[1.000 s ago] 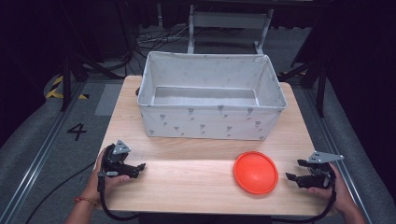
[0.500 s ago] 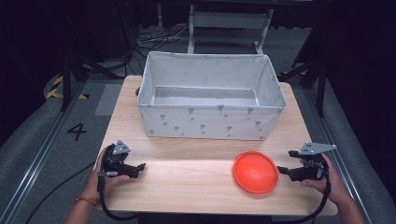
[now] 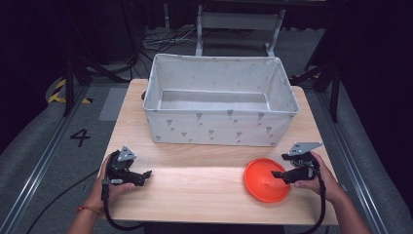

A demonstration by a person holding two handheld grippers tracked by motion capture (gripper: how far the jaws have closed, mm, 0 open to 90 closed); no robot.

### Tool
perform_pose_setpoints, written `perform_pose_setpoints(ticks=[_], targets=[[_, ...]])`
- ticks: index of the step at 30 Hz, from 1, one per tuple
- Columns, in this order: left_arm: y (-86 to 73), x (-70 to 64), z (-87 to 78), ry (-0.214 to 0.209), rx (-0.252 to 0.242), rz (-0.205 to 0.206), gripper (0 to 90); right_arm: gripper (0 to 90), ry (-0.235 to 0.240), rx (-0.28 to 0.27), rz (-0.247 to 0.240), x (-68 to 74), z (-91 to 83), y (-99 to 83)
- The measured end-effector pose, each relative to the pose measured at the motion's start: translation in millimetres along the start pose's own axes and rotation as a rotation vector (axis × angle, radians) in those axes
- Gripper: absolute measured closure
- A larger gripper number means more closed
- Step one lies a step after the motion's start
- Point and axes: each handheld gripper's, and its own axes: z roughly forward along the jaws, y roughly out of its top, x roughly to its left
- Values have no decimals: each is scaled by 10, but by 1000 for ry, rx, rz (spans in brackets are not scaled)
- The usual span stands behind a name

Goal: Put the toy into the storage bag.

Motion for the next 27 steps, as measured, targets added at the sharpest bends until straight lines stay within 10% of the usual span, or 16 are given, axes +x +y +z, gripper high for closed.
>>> perform_pose_setpoints(ticks=[18, 27], targets=[[-1, 2, -1, -1, 0, 2, 1, 123, 37, 57, 27, 74, 289, -118], [-2, 9, -3, -2, -1, 9, 2, 280, 25, 78, 55, 104, 261, -74]])
